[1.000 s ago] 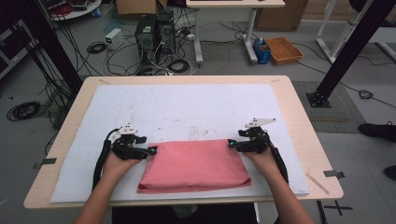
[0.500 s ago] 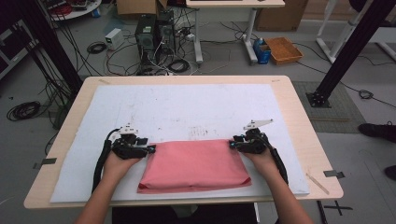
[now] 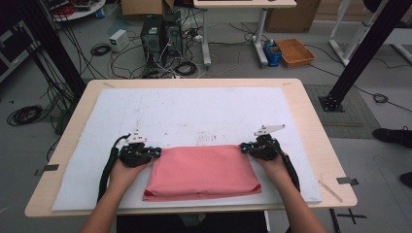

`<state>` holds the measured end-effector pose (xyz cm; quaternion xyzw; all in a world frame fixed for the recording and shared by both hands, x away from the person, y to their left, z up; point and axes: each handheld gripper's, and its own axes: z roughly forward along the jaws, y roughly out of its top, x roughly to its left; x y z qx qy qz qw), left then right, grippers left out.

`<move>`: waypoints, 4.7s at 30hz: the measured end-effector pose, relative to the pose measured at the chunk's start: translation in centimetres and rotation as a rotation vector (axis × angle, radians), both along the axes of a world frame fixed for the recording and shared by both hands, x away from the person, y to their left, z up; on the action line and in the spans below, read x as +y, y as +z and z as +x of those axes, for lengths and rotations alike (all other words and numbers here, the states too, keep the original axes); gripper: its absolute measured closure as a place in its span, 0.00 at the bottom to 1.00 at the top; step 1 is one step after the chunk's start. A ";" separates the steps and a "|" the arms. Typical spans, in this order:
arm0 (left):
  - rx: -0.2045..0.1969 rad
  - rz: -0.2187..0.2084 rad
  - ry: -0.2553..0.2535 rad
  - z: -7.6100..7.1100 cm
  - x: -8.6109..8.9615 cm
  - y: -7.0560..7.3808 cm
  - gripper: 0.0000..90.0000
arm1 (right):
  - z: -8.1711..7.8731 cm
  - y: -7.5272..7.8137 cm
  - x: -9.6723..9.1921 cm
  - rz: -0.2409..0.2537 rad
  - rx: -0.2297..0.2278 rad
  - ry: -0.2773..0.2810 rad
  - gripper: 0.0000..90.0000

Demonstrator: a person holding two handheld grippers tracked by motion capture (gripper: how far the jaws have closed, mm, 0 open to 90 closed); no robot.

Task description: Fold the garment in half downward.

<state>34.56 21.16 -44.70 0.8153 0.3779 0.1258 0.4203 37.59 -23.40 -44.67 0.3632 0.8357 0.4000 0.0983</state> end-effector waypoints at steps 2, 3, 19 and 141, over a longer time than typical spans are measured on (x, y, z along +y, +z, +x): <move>-0.002 -0.009 0.002 -0.1 0.0 0.1 0.96 | 0.0 0.0 0.0 0.000 -0.002 0.000 0.95; -0.002 -0.014 0.001 -0.1 0.0 0.1 0.96 | 0.0 0.0 0.0 0.000 -0.003 0.000 0.95; -0.015 -0.045 -0.011 -0.2 0.0 0.3 0.97 | -0.2 0.3 -0.1 0.005 -0.018 0.004 0.96; -0.023 -0.147 0.053 -6.1 1.6 1.7 0.23 | -0.1 4.0 -2.7 0.152 -0.149 -0.083 0.23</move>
